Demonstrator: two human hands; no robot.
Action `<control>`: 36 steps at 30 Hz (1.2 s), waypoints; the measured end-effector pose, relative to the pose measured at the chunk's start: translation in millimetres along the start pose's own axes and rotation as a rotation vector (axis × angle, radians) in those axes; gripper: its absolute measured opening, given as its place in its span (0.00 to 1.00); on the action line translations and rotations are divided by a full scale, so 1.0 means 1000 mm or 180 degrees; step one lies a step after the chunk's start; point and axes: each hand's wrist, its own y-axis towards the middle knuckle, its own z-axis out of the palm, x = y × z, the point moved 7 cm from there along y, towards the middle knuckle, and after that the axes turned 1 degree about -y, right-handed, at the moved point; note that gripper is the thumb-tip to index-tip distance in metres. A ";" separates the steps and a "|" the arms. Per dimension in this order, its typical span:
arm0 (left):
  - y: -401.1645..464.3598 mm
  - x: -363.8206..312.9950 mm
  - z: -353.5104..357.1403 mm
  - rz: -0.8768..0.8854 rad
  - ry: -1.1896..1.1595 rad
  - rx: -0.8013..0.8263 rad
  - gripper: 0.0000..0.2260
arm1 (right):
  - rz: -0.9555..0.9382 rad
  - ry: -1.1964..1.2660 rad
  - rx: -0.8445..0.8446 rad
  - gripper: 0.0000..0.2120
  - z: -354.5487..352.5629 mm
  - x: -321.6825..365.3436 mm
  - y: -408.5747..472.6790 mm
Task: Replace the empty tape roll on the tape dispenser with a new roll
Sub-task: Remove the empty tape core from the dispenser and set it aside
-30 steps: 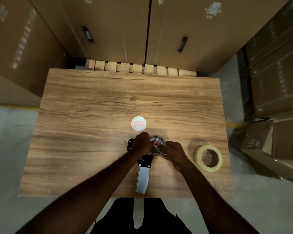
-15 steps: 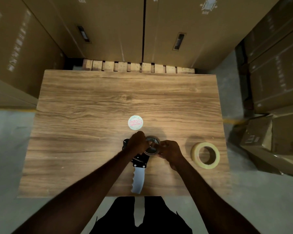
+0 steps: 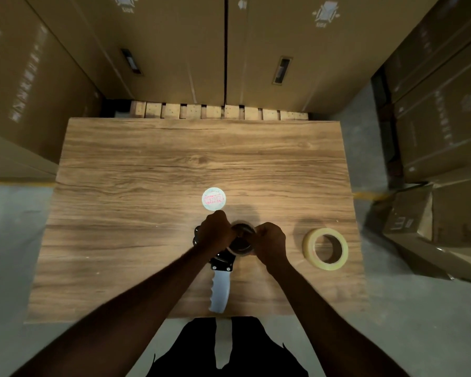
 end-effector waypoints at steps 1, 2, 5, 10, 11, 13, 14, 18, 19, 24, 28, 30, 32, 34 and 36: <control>-0.005 -0.004 -0.003 0.0021 0.0037 -0.0090 0.14 | -0.0103 -0.0198 -0.0060 0.11 -0.002 0.002 -0.001; -0.009 -0.006 -0.005 0.0041 0.0024 -0.0163 0.15 | -0.0135 -0.0321 -0.0055 0.10 -0.003 0.003 -0.002; -0.012 -0.011 -0.014 -0.0007 -0.0309 -0.0245 0.23 | 0.0040 0.0223 0.0459 0.07 -0.015 0.008 -0.006; -0.004 -0.027 -0.021 0.0157 -0.1316 0.0251 0.36 | -0.0129 0.0855 0.0874 0.13 -0.058 0.031 0.001; -0.005 -0.031 -0.022 0.0212 -0.1623 0.0314 0.35 | -0.0112 0.0892 0.0642 0.15 -0.071 0.034 0.010; -0.005 -0.031 -0.024 0.0237 -0.1992 0.0199 0.32 | 0.0045 0.0914 0.0035 0.22 -0.100 0.026 0.044; -0.006 -0.028 -0.026 0.0262 -0.2017 0.0070 0.29 | 0.0122 0.0849 -0.0271 0.25 -0.114 0.025 0.059; -0.014 0.000 -0.024 0.0351 -0.1752 -0.0362 0.18 | 0.0037 -0.0070 -0.0784 0.34 -0.143 0.006 0.136; -0.017 0.009 -0.021 0.0386 -0.1721 -0.0386 0.16 | -0.0003 -0.0228 -0.0773 0.32 -0.143 0.012 0.139; -0.041 0.042 -0.023 0.0749 -0.1371 -0.0584 0.11 | -0.0151 -0.0554 -0.0801 0.30 -0.140 0.023 0.141; -0.049 0.060 -0.022 0.0829 -0.1062 -0.0642 0.15 | -0.0167 -0.0996 -0.0772 0.39 -0.142 0.014 0.157; -0.054 0.060 -0.024 0.0900 -0.1108 -0.0620 0.14 | -0.0086 -0.1076 -0.0890 0.45 -0.145 0.026 0.142; -0.059 0.059 -0.024 0.1076 -0.1078 -0.0553 0.10 | -0.0238 -0.0887 -0.1185 0.41 -0.149 0.045 0.108; -0.063 0.064 -0.018 0.1220 -0.0880 -0.0478 0.11 | -0.0758 -0.0681 -0.1498 0.25 -0.142 0.057 0.069; -0.065 0.075 -0.009 0.1279 -0.0681 -0.0479 0.15 | -0.1423 -0.0545 -0.1240 0.18 -0.111 0.054 0.034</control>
